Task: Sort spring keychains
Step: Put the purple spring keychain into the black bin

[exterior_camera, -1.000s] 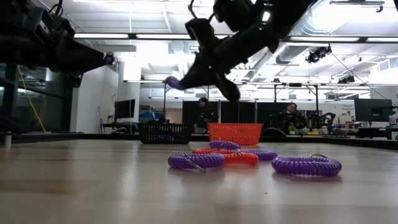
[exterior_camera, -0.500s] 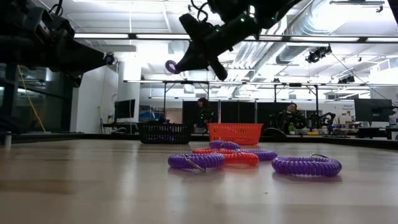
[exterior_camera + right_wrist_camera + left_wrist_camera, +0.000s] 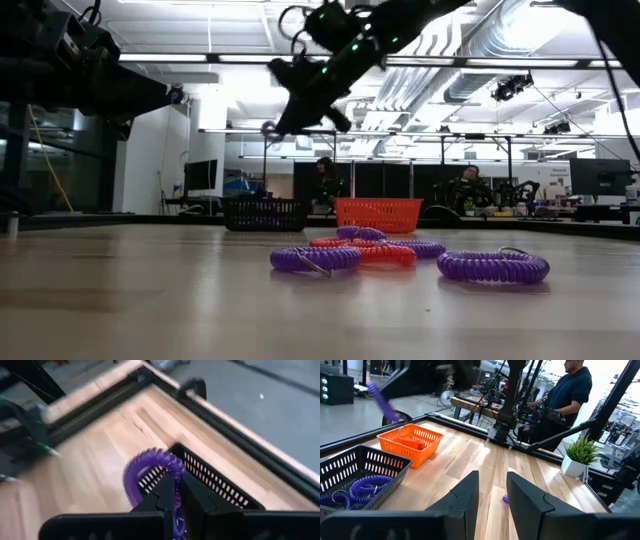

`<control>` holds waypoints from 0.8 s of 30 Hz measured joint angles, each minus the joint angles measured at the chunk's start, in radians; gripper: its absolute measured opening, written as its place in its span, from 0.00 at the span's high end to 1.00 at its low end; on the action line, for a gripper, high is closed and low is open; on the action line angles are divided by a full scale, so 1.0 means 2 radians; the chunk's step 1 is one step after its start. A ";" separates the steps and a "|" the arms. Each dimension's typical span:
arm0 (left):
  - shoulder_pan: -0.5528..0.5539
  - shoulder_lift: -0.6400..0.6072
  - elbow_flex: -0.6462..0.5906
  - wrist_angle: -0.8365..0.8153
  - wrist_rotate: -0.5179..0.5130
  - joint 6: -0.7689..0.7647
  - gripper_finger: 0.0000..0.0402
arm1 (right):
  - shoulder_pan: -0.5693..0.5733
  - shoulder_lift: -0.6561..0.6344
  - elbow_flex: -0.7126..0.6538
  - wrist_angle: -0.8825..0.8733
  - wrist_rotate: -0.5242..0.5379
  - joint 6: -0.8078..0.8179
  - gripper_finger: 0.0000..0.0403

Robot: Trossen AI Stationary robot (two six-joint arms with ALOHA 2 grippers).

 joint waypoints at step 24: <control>0.000 0.000 0.000 0.000 0.000 0.000 0.75 | -0.013 0.111 0.079 -0.115 -0.002 0.056 0.91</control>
